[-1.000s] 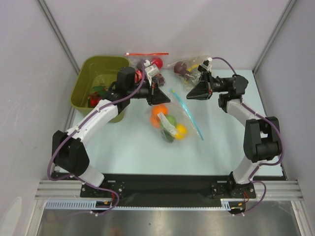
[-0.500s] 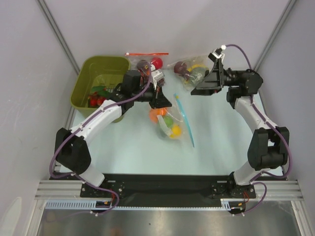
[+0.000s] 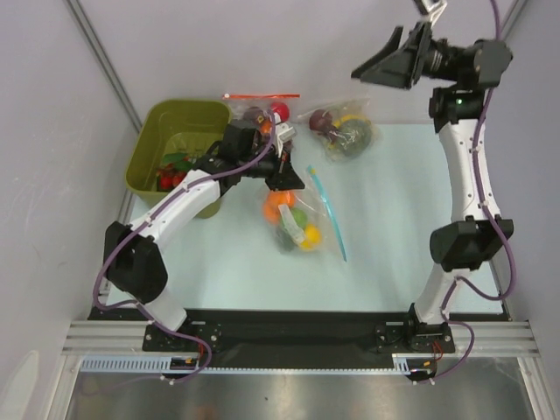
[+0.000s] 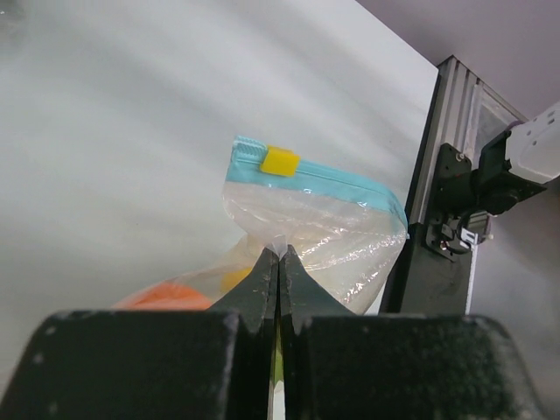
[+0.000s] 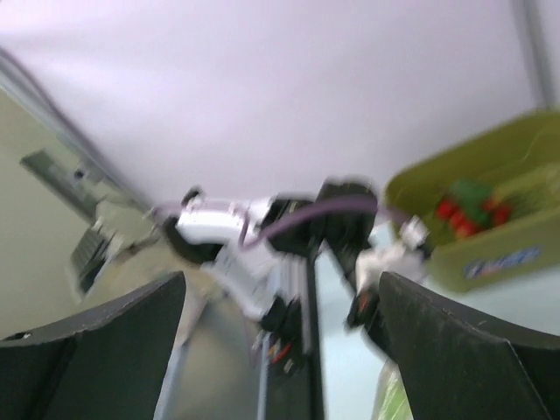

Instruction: Open the zip-top bag and remove the fake food

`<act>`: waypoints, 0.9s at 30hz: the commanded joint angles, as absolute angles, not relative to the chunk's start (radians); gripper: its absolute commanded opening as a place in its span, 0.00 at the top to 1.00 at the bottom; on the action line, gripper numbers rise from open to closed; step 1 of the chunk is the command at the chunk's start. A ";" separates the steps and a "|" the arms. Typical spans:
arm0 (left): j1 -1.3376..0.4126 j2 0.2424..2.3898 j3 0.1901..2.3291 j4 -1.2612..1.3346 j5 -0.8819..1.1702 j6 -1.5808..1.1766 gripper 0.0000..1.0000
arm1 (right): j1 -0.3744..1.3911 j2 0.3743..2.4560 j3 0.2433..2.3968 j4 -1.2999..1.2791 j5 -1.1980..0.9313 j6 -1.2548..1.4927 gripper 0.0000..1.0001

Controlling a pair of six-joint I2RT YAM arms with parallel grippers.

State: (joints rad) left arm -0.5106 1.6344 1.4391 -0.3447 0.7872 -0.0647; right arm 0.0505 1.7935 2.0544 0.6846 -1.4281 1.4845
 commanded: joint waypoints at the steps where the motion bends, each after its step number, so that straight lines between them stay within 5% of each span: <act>1: -0.515 1.646 1.509 -0.377 0.784 -0.012 1.00 | 0.034 1.922 2.415 0.123 -1.303 1.080 0.00; 4: -0.515 1.658 1.529 -0.397 0.775 -0.003 1.00 | 0.032 2.005 2.556 0.121 -1.227 1.126 0.00; 8: -0.515 1.674 1.549 -0.403 0.755 -0.003 1.00 | 0.060 1.910 2.570 -0.535 -0.818 0.566 0.00; 15: -0.515 1.690 1.582 -0.408 0.747 0.028 1.00 | 0.168 1.744 2.274 -0.797 -0.499 0.212 0.00; 21: -0.515 1.689 1.572 -0.373 0.744 0.029 1.00 | 0.270 1.603 1.835 -0.659 -0.549 0.192 0.05; 27: -0.517 1.694 1.565 -0.348 0.755 0.017 1.00 | 0.344 1.555 1.599 -0.532 -0.594 0.216 0.30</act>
State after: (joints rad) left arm -0.5106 1.6955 1.5318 -0.4072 0.7380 0.0013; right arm 0.3218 1.6131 1.6260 -0.6422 -0.5686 0.2386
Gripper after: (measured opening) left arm 0.006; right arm 0.712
